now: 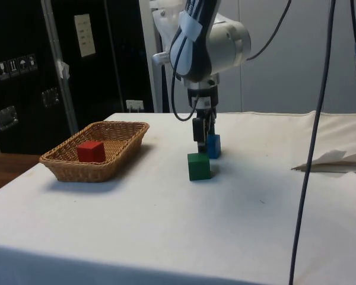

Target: Pick up exactly two blocks and place them into the basket.

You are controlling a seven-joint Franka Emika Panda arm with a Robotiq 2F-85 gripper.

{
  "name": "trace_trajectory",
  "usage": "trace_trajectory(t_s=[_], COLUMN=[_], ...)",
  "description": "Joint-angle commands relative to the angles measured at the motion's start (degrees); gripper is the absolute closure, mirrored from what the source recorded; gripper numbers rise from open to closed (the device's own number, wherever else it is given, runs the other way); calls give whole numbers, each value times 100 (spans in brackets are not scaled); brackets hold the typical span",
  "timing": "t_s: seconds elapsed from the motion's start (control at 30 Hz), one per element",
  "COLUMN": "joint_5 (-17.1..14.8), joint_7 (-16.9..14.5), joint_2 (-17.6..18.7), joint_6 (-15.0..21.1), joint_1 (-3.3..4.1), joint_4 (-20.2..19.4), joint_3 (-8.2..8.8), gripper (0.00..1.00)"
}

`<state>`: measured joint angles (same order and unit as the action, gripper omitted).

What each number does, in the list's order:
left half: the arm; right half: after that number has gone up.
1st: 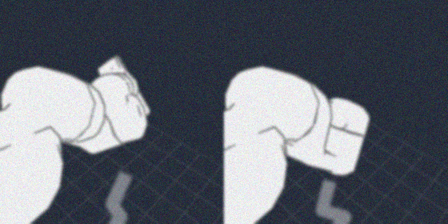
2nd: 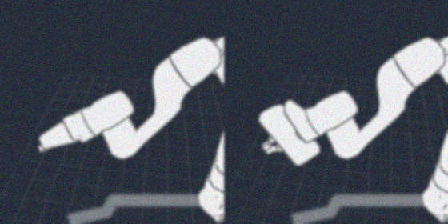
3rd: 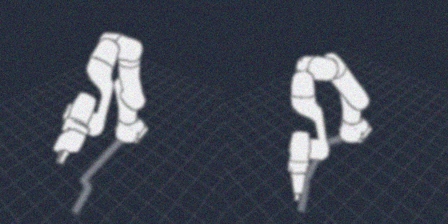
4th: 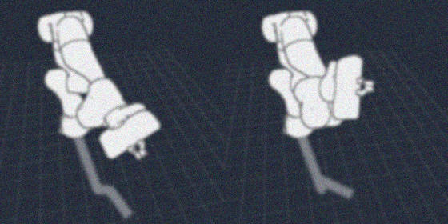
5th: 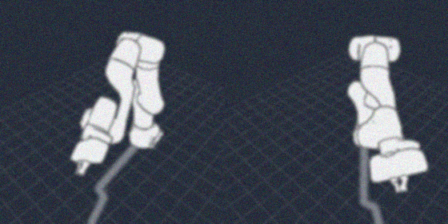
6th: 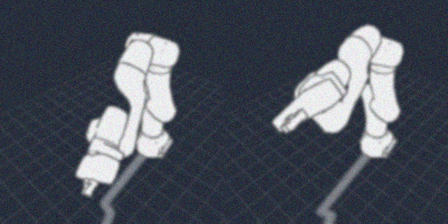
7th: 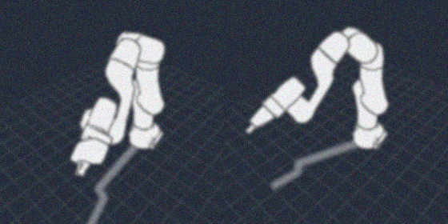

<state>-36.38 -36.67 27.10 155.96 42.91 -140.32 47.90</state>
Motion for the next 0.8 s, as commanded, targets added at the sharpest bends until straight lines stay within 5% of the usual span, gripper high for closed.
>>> trace_trajectory(t_s=[0.0,0.07,0.1,0.17,0.37,0.4,0.43,0.47,0.77], joint_5=[-46,-6,-40,-34,-6,-29,-29,-29,-23], joint_7=[-63,-6,-80,-92,-57,-109,-109,-115,-115], joint_2=[-46,0,-57,-74,-34,-103,-103,-109,-132], joint_6=[0,0,0,0,0,6,6,6,6], joint_1=[-57,0,-63,-69,-52,-74,-80,-80,-86], joint_4=[17,6,11,0,6,-11,-17,-17,-29], joint_3=[-52,0,-29,-11,29,11,17,17,23], gripper=[0,0,0,2,68,68,90,100,100])
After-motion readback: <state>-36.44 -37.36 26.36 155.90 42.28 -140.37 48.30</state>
